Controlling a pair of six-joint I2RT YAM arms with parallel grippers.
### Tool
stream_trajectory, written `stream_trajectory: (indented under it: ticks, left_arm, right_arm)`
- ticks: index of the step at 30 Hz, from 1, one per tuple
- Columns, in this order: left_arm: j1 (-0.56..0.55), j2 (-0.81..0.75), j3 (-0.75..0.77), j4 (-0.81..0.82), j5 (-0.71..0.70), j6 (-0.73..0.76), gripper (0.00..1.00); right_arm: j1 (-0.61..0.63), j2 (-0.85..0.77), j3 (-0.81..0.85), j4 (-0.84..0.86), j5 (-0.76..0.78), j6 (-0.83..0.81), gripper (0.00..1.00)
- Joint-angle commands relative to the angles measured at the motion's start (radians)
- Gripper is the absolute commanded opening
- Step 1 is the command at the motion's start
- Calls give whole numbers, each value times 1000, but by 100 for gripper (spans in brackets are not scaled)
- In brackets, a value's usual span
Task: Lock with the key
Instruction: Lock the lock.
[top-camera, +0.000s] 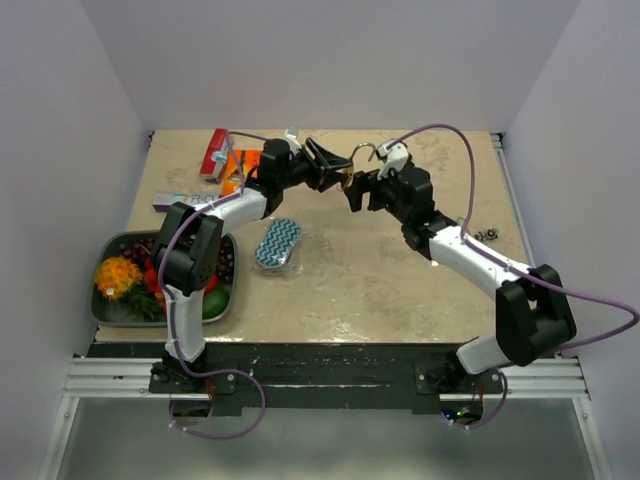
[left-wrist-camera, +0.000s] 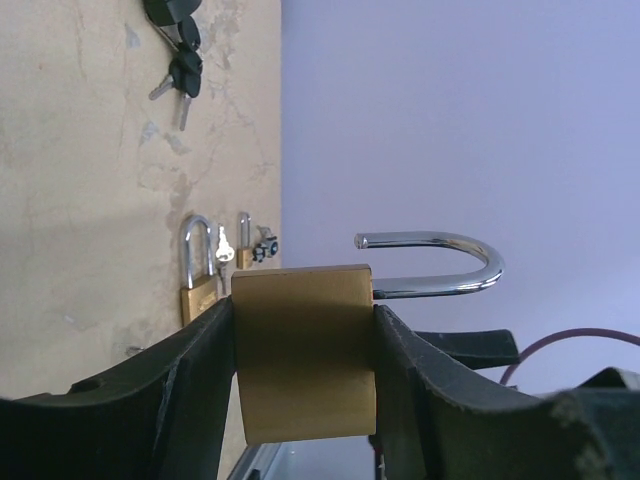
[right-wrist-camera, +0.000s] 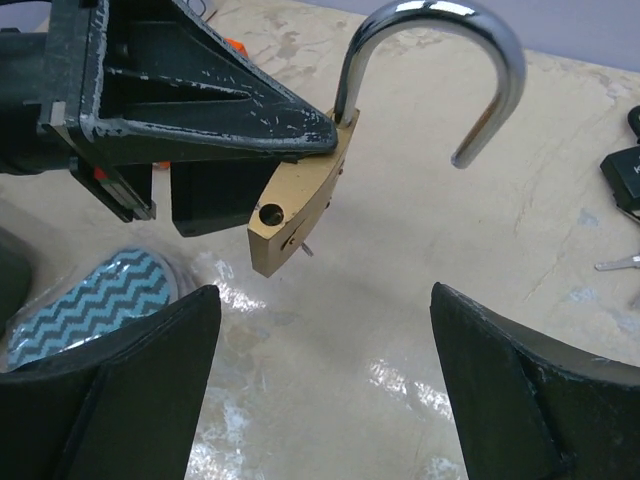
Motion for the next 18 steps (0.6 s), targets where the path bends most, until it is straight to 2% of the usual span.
stream_trajectory:
  ticks: [1, 5, 9, 10, 17, 18]
  left_arm:
    - [0, -92, 15, 158, 22, -132, 0]
    - [0, -101, 7, 153, 17, -157, 0]
    - [-2, -105, 4, 149, 19, -172, 0]
    - [-3, -103, 6, 150, 17, -175, 0]
    - [-14, -94, 26, 167, 17, -187, 0]
    - [-14, -94, 29, 167, 20, -187, 0]
  right_arm:
    - [45, 40, 64, 125, 87, -48, 88]
    - [73, 84, 93, 165, 150, -85, 86]
    - [111, 138, 130, 195, 336, -134, 68]
    - [113, 160, 144, 210, 361, -136, 66]
    - [119, 246, 197, 230, 412, -117, 50]
    - [117, 253, 199, 233, 412, -119, 43]
